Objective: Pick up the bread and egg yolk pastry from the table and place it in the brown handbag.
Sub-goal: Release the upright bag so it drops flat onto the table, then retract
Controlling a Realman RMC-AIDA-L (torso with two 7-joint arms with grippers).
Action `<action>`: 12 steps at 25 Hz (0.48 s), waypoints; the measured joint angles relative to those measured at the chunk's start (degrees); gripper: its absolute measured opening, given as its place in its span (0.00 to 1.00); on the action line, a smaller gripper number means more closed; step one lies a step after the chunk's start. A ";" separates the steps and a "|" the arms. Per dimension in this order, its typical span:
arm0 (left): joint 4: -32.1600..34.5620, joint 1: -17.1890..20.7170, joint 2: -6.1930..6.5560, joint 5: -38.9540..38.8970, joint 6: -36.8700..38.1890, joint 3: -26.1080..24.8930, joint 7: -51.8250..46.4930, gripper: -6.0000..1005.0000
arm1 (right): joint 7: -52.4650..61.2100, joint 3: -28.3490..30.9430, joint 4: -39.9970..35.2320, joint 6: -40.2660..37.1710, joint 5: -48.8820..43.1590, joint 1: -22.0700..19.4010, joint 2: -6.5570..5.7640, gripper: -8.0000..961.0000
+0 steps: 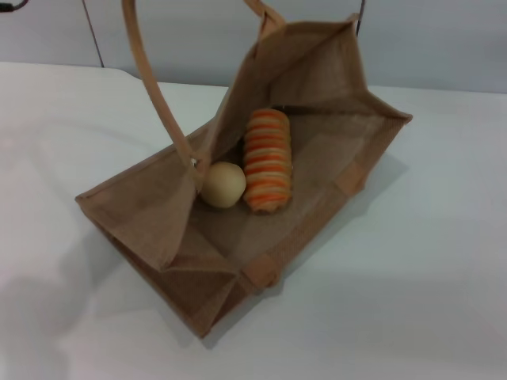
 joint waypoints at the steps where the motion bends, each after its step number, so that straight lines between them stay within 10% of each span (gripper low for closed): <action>1: -0.01 -0.16 0.00 -0.11 -0.17 0.06 0.26 0.14 | -0.15 -0.02 0.51 -0.23 0.11 0.17 -0.03 0.88; 12: -0.04 -0.26 0.28 -5.12 -1.22 0.11 1.97 0.22 | -0.36 -0.41 3.12 1.83 -0.22 0.69 -0.18 0.88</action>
